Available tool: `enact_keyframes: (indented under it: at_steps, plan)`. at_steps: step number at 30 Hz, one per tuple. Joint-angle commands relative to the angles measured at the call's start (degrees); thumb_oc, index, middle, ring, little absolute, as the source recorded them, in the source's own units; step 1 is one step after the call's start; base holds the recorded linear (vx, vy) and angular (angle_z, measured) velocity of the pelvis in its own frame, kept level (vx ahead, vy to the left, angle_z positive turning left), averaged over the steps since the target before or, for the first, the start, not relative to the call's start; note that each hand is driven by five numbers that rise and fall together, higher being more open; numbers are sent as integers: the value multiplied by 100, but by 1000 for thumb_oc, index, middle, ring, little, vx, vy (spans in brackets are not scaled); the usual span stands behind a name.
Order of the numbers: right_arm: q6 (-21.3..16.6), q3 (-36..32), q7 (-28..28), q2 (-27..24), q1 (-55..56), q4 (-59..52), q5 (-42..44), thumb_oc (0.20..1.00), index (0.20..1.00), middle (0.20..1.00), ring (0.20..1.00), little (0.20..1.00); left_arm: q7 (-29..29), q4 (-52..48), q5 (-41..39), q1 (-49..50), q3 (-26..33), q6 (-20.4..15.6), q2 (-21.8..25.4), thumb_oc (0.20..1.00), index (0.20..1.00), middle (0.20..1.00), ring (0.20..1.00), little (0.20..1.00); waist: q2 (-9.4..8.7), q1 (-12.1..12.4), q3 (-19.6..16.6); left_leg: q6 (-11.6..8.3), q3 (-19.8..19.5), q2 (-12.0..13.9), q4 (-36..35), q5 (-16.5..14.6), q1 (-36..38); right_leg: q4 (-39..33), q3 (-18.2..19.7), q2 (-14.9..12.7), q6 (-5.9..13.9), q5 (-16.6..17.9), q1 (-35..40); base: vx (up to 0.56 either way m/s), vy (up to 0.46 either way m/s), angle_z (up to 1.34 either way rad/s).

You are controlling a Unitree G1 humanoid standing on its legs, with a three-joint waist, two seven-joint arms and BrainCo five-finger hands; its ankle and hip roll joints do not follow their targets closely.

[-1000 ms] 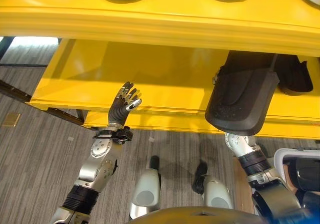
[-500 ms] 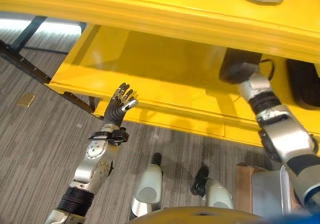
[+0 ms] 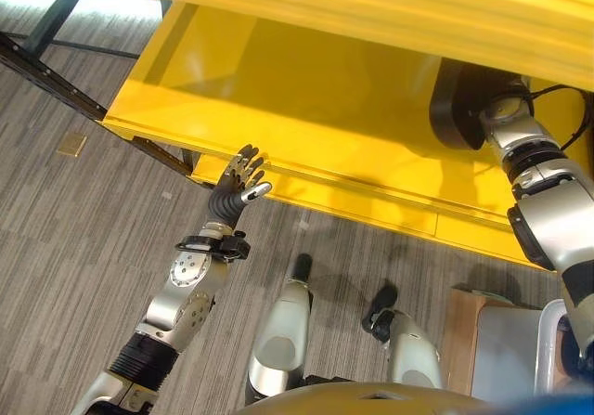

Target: Move parts from the plastic box to the shelf.

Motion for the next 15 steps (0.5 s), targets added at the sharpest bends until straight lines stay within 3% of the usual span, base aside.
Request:
enact_keyframes:
  at_steps: [1,6,7,15]
  plan:
    - [-115,252,-196,-429,-531,-238,-278,200,200,200,200,200,2,-786,192,-18,38,-447,173,1000,1000,1000,1000,1000,-44,38,-163,-167,-608,308,-86,-400,76,15,283,-319,441,-278,338,-39,20,0]
    - [4,352,-261,-552,-621,-64,-633,200,200,200,200,200,75,-805,284,-76,-12,-487,123,1000,1000,1000,1000,1000,73,53,-9,-151,-641,241,156,-434,-186,236,361,-350,430,-300,79,-56,22,2]
    - [30,358,-297,-662,-702,25,-653,200,200,200,200,200,101,-830,303,-80,-52,-507,120,1000,1000,1000,1000,1000,127,65,67,-151,-675,241,327,-616,-249,433,450,-333,455,-463,-24,-35,7,7]
    - [32,586,-383,-1064,-1070,45,-675,200,200,200,200,200,214,-771,301,-72,-43,-558,119,1000,1000,1000,1000,1000,221,93,214,-123,-690,201,925,-826,-730,987,635,-389,422,-670,-568,-44,13,-3]
